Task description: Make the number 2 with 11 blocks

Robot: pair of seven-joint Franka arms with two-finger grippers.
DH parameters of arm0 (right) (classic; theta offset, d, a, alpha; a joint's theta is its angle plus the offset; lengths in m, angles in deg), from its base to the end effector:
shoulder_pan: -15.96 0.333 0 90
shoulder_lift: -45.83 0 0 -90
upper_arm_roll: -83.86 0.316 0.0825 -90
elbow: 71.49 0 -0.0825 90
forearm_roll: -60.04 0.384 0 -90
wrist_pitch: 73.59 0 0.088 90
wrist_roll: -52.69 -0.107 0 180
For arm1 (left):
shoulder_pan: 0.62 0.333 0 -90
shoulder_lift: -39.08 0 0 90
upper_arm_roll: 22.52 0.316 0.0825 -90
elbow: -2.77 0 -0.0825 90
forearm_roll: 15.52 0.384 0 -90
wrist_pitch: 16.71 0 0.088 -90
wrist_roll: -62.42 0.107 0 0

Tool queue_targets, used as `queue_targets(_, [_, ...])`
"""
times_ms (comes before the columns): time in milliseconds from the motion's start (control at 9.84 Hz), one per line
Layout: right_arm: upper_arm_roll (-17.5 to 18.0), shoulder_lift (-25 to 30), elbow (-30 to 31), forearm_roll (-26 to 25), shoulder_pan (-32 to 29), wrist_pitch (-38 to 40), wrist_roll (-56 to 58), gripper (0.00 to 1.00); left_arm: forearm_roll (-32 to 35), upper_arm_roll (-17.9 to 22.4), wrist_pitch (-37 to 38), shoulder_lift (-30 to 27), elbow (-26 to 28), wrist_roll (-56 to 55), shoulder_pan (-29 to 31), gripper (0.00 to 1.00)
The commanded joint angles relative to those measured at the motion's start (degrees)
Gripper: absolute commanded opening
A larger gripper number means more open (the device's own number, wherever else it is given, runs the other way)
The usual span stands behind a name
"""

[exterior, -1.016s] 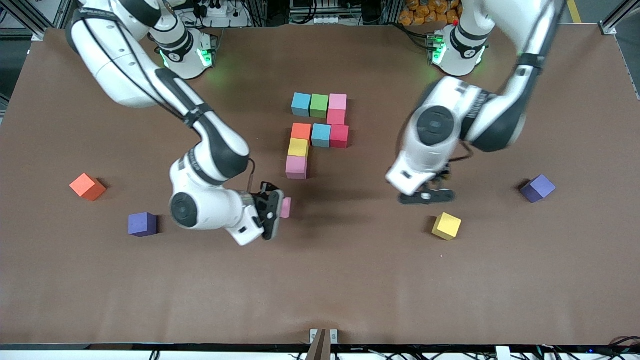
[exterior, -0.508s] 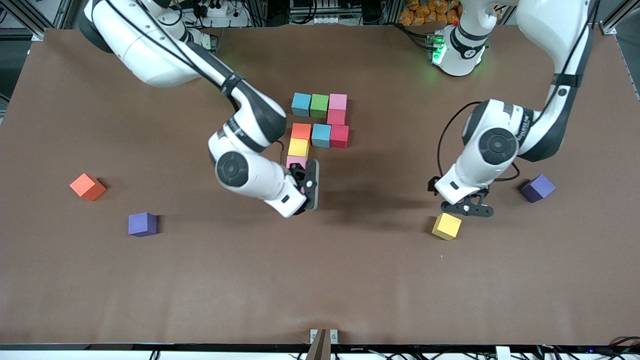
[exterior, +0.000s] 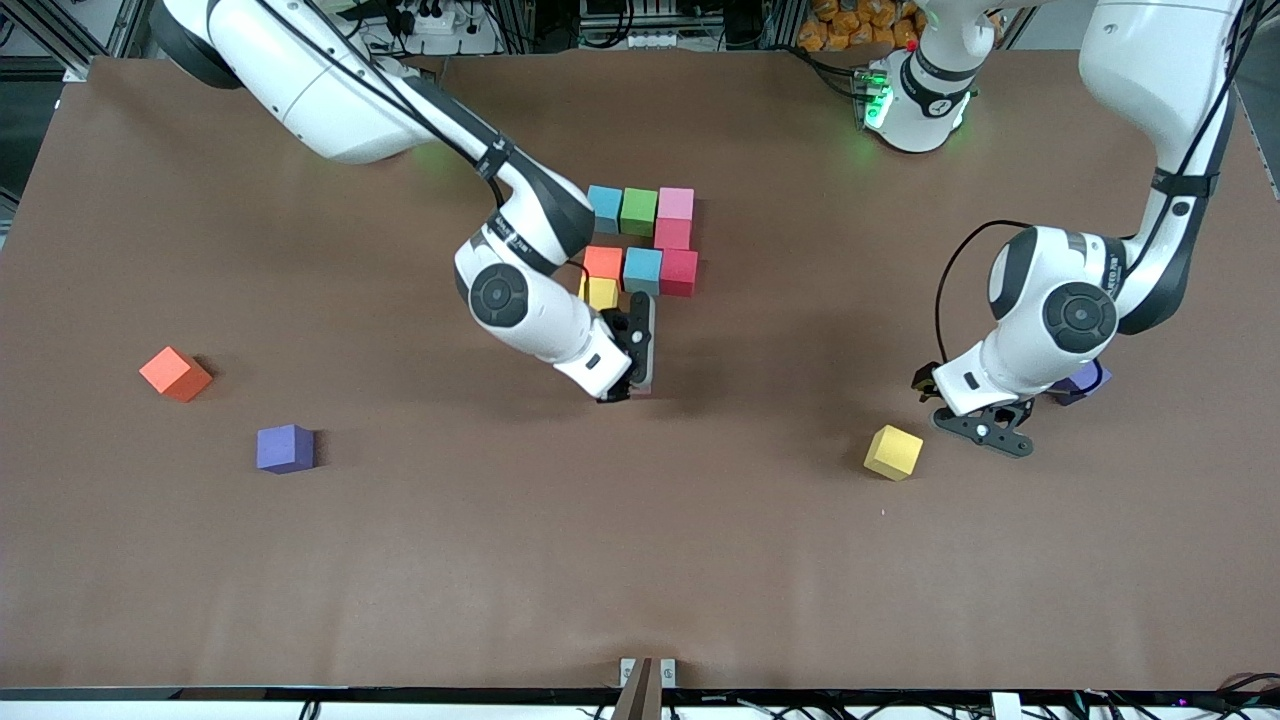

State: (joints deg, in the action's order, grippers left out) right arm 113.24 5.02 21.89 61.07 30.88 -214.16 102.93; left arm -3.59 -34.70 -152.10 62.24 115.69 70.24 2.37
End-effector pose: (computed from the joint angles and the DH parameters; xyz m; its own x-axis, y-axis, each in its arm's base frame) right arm 0.5433 0.4540 0.2644 0.0844 0.9287 0.3611 0.9946 -0.0564 -0.0875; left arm 0.6066 -0.0906 0.2689 0.9096 -0.4153 -0.0109 -0.4152 -0.9076 -0.0620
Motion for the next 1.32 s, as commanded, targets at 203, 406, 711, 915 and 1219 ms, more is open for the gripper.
queue_targets(203, [-0.3, 4.9, 12.7, -0.1, 0.6, -11.4, -3.5, 0.09, -0.8, -0.5, -0.7, 1.9, -2.9, -0.4, -1.0, 1.00])
queue_targets(406, [-0.3, 5.1, 16.8, -0.1, 1.2, -17.3, -5.0, 0.09, -0.8, -0.5, -0.9, 4.8, -5.7, -3.3, -2.5, 1.00])
queue_targets(711, [-0.4, 5.0, 19.4, -0.1, 1.3, -20.7, -5.6, 0.09, -0.7, -0.5, -0.9, 6.8, -8.0, -6.3, -5.1, 1.00])
queue_targets(915, [-0.4, 5.1, 20.3, -0.1, 1.3, -21.7, -5.5, 0.09, 0.1, -0.4, -1.0, 7.9, -8.9, -6.5, -5.4, 1.00])
queue_targets(1219, [-0.4, 5.1, 20.9, -0.1, 1.3, -22.3, -5.5, 0.09, 0.2, -0.3, -1.4, 9.2, -10.4, -5.7, -5.3, 1.00])
